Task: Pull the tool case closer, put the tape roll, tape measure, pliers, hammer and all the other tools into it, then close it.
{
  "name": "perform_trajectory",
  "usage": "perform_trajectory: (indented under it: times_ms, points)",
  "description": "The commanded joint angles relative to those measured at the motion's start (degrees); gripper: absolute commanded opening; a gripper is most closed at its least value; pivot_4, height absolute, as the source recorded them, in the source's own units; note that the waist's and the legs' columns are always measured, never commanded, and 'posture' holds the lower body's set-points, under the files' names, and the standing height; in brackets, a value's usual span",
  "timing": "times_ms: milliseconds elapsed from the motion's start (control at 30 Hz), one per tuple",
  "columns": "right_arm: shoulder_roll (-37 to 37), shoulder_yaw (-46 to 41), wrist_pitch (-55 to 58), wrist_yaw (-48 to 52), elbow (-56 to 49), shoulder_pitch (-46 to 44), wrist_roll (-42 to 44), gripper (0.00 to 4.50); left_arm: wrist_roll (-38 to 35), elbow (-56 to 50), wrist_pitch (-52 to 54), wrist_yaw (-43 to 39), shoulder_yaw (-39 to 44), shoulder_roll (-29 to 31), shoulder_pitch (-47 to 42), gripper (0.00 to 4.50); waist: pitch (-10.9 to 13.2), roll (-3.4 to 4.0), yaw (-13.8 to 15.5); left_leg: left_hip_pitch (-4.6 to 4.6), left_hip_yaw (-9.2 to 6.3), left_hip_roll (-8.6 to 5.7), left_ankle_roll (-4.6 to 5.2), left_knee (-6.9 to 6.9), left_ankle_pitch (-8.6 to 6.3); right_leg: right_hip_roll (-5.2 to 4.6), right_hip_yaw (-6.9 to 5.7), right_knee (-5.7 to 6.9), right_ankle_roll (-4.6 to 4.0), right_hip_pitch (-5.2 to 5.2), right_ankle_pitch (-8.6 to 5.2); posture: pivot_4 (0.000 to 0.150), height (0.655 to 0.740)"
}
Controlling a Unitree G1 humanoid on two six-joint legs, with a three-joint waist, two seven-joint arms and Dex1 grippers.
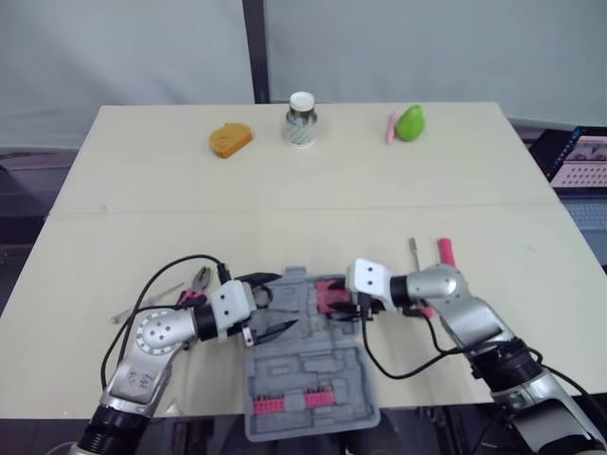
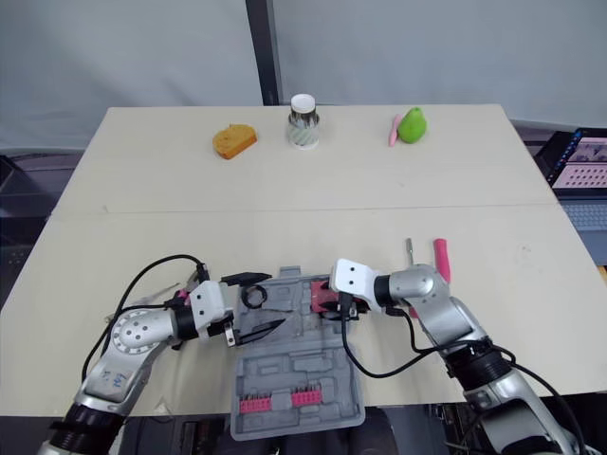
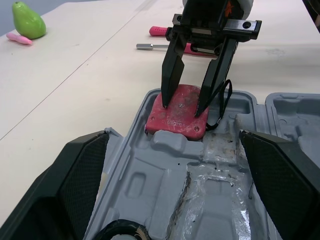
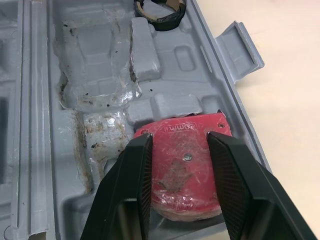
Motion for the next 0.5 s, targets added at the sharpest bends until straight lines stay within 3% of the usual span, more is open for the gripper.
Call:
perform_trajectory:
  times_ms: [33, 500]
  points:
    - [0.6, 0.8, -1.8, -0.4, 5.6, 0.7, -1.3, 1.84, -1.2, -1.9, 0.1, -0.2, 1.0, 0.6, -0.7, 4.5, 0.0, -0.05, 0.0, 0.02, 0.01, 0.01, 0.0, 0.0, 0.0, 0.0, 0.0, 0.0, 0.0, 0.02, 0.0, 0.15, 0.74]
    - [2.9, 2.3, -7.3, 1.4, 15.2, 0.5, -2.0, 1.84, -1.4, -3.1, 1.4, 0.0, 1.0, 0.7, -1.1, 4.5, -0.2, -0.13, 0.0, 0.12, -0.01, 0.02, 0.0, -0.01, 0.0, 0.0, 0.0, 0.0, 0.0, 0.11, 0.0, 0.15, 0.74]
